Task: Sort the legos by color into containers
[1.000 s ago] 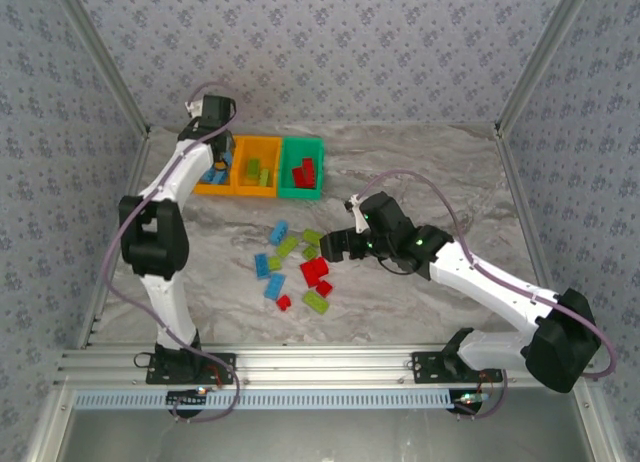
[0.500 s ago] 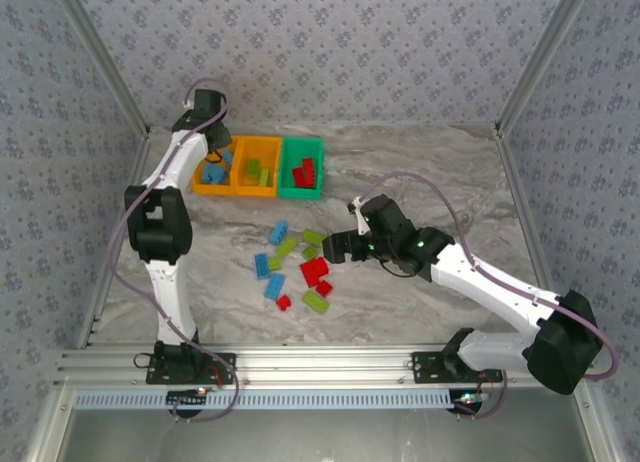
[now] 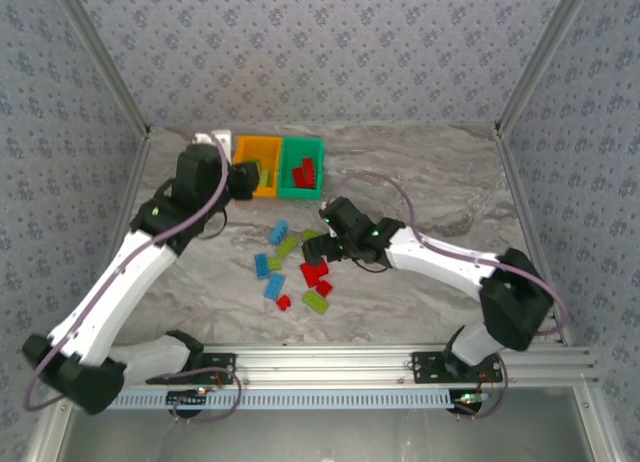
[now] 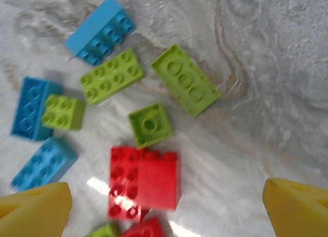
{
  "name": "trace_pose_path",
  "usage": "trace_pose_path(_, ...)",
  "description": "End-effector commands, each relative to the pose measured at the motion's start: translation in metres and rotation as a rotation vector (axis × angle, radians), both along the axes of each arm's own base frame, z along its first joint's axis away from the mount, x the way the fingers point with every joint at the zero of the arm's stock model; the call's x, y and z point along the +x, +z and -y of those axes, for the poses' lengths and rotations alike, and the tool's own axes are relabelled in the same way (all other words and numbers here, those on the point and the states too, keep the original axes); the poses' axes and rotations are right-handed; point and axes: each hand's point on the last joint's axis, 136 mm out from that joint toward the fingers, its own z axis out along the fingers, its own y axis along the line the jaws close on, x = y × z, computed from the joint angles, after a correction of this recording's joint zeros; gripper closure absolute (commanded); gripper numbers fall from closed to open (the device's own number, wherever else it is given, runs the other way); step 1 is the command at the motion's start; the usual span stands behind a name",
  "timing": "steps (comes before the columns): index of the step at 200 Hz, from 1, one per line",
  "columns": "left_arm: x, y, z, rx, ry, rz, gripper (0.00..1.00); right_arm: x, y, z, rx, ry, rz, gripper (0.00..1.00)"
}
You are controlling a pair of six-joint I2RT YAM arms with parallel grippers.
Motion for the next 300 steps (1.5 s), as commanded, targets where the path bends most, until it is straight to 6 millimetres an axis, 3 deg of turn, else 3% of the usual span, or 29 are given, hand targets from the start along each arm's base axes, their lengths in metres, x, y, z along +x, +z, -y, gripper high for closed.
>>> trace_pose_path(1,-0.047,-0.049,-0.005,0.240,-0.173,-0.111,0.60,0.026,-0.005,-0.009,-0.082,-0.016,0.019,0.04)
trace_pose_path(20,-0.085,-0.064,-0.008,0.311,-0.337,-0.136,0.55,0.040,-0.023,-0.021,-0.123,0.005,0.014,0.05)
trace_pose_path(35,-0.100,-0.076,-0.017,0.366,-0.397,-0.116,0.52,0.055,-0.040,-0.025,-0.156,-0.007,0.000,0.07)
trace_pose_path(56,-0.099,-0.092,-0.029,0.423,-0.375,-0.067,0.51,0.065,-0.063,-0.027,-0.201,-0.011,-0.046,0.14)
trace_pose_path(77,-0.100,-0.097,-0.026,0.421,-0.400,-0.050,0.45,0.065,-0.077,-0.029,-0.228,0.004,-0.071,0.20)
trace_pose_path(105,-0.100,-0.100,-0.019,0.423,-0.443,-0.043,0.39,0.065,-0.090,-0.024,-0.230,-0.005,-0.104,0.39)
trace_pose_path(137,-0.096,-0.100,-0.016,0.430,-0.452,-0.036,0.15,0.069,-0.092,-0.008,-0.214,-0.071,-0.125,0.57)
trace_pose_path(149,-0.094,-0.102,-0.014,0.428,-0.450,-0.027,0.08,0.074,-0.084,-0.004,-0.192,-0.100,-0.109,0.64)
trace_pose_path(167,-0.093,-0.101,-0.014,0.431,-0.450,-0.031,0.03,0.081,-0.055,-0.004,-0.124,-0.116,-0.056,0.71)
trace_pose_path(186,-0.090,-0.101,-0.018,0.437,-0.426,-0.029,0.01,0.085,-0.002,-0.019,0.027,-0.064,0.047,0.74)
trace_pose_path(210,-0.084,-0.100,-0.028,0.435,-0.365,-0.026,0.01,0.080,0.078,-0.062,0.345,0.111,0.183,0.77)
trace_pose_path(228,-0.080,-0.098,-0.037,0.419,-0.316,-0.030,0.01,0.098,0.111,-0.073,0.391,0.100,0.277,0.79)
trace_pose_path(261,-0.077,-0.096,-0.050,0.398,-0.249,-0.023,0.01,0.145,0.118,-0.091,0.314,0.059,0.388,0.78)
trace_pose_path(300,-0.081,-0.096,-0.050,0.383,-0.262,-0.012,0.01,0.200,0.083,-0.126,0.247,0.080,0.442,0.76)
